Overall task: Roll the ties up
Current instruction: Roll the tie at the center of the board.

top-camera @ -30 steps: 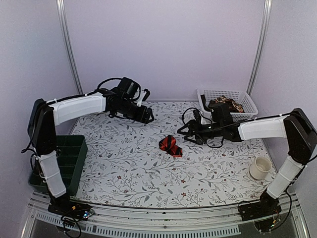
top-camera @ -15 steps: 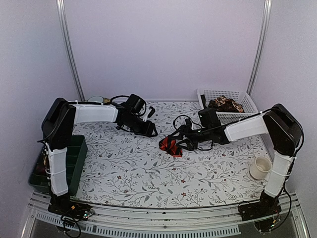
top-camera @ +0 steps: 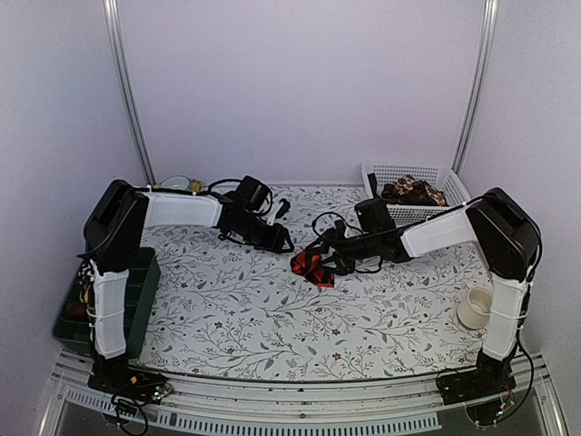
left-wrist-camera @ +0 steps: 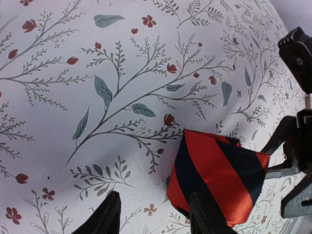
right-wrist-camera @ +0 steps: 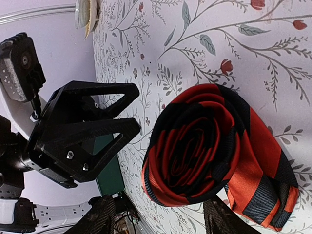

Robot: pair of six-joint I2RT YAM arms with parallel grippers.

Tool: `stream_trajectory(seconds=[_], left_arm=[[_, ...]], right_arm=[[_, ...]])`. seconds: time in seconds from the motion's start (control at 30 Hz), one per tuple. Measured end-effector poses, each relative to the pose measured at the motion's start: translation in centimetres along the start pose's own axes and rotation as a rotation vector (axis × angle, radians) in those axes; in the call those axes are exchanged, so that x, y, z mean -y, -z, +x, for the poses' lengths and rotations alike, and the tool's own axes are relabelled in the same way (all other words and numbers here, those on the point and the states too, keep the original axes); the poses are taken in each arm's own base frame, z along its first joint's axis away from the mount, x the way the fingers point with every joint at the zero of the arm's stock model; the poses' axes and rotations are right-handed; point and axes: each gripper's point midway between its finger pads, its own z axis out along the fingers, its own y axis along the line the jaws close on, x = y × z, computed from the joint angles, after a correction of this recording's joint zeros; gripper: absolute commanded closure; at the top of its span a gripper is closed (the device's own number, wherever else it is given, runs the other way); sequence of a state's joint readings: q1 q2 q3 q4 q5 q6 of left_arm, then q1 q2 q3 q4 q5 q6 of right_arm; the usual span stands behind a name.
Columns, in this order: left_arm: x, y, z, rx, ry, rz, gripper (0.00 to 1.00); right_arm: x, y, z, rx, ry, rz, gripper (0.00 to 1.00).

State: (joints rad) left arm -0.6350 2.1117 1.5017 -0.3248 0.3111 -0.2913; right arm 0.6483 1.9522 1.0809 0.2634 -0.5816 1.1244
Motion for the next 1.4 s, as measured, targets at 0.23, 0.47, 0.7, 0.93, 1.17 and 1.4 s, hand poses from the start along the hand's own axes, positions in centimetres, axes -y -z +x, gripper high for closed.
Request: stream_trajectory(seconds=[0.23, 0.47, 0.7, 0.93, 1.17, 1.4], left_arm=[[1.2, -0.5, 0.2, -0.008, -0.026, 0.020, 0.57], [2.3, -1.6, 1.1, -0.031, -0.043, 0.048, 0.61], [3.4, -1.7, 0.9, -0.025, -0.060, 0.067, 0.62], [4.1, -1.6, 0.8, -0.026, -0.077, 0.084, 0.51], [2.1, -0.6, 0.6, -0.035, -0.190, 0.039, 0.00], [0.3, 1.8, -1.8, -0.040, -0.458, 0.010, 0.00]], right_arm=[[0.9, -0.7, 0.0, -0.008, -0.033, 0.017, 0.40], [1.4, -0.9, 0.1, -0.008, -0.044, 0.032, 0.43], [2.2, -1.1, 0.2, -0.012, -0.055, 0.050, 0.56], [2.5, -1.1, 0.3, -0.018, -0.045, 0.060, 0.62], [4.1, -1.2, 0.5, -0.046, -0.027, 0.077, 0.66], [5.2, -0.9, 0.3, -0.090, 0.005, 0.065, 0.66]])
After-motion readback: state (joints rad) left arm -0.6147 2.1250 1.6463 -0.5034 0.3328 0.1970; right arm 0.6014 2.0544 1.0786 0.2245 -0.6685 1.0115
